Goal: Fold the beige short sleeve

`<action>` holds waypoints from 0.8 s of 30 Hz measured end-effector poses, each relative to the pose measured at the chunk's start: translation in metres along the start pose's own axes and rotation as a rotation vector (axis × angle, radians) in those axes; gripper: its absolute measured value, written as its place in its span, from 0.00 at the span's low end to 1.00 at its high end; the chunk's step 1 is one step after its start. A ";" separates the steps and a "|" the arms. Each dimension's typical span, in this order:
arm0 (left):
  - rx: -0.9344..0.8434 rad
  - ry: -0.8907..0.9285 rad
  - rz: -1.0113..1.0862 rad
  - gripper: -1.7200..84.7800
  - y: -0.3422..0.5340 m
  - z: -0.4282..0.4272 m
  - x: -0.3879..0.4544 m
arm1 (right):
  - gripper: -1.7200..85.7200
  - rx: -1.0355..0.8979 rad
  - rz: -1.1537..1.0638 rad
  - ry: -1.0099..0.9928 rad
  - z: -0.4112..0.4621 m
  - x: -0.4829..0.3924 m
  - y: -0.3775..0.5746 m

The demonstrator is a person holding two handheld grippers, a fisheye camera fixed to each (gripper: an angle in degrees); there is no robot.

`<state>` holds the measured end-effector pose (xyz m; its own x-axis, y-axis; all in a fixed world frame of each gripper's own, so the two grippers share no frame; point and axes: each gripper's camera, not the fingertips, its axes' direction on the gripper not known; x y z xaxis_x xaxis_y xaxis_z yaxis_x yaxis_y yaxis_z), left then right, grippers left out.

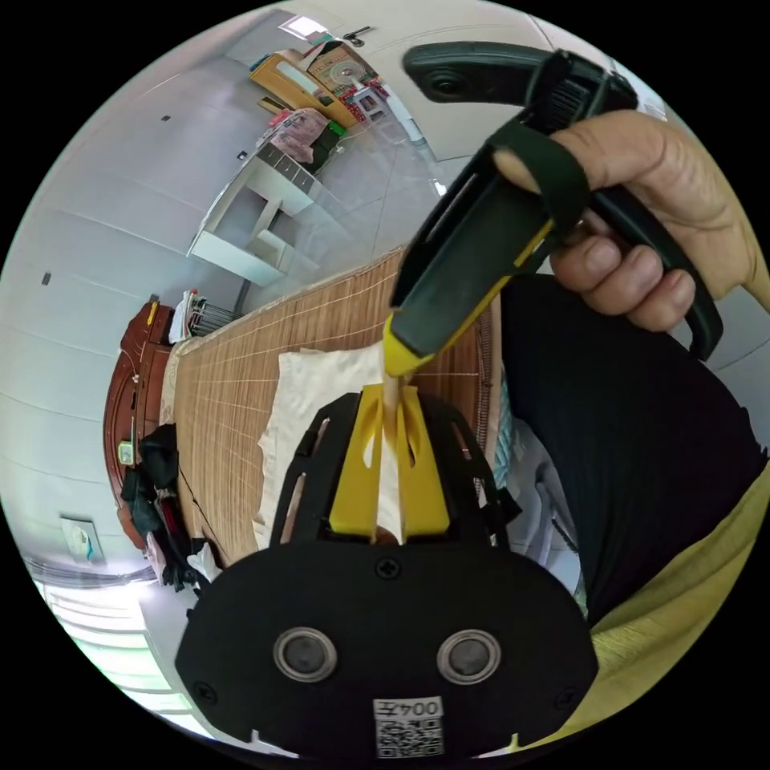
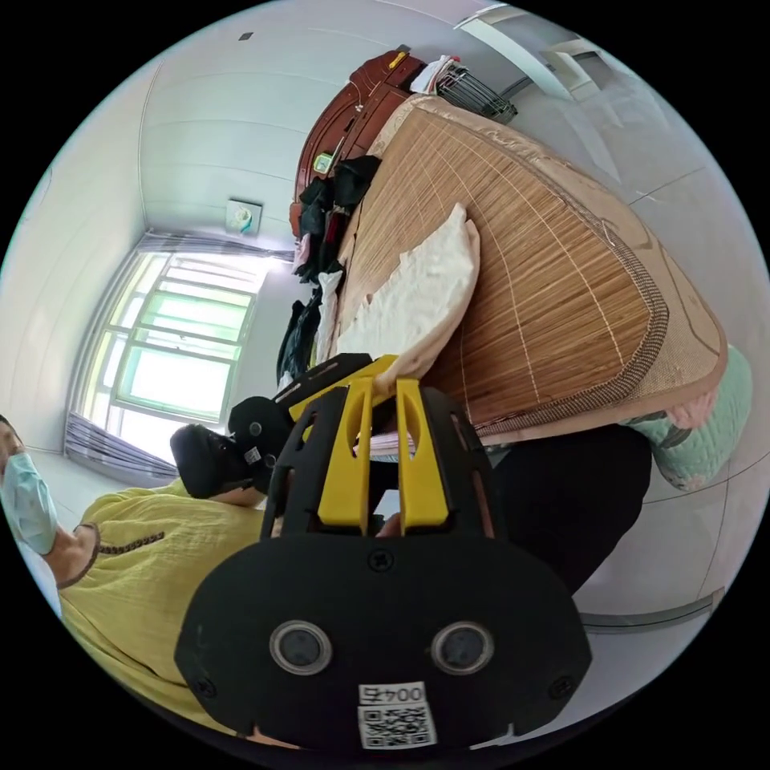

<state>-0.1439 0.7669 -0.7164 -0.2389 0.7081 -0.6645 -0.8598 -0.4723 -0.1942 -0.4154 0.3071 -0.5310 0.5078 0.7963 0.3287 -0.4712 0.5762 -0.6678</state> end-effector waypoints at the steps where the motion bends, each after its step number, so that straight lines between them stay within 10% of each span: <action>1: 0.009 0.009 -0.021 0.06 0.002 -0.003 -0.003 | 0.13 0.023 0.020 -0.038 -0.006 0.010 0.000; 13: 0.126 0.106 -0.216 0.05 0.061 -0.062 -0.036 | 0.26 -0.019 0.229 -0.222 0.033 0.089 -0.061; 24: 0.173 0.167 -0.269 0.05 0.105 -0.089 -0.051 | 0.14 -0.043 0.300 -0.097 0.080 0.114 -0.147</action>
<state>-0.1824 0.6346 -0.7670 0.0709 0.6930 -0.7175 -0.9489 -0.1748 -0.2627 -0.3458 0.3284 -0.3421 0.2791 0.9444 0.1737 -0.5575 0.3067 -0.7714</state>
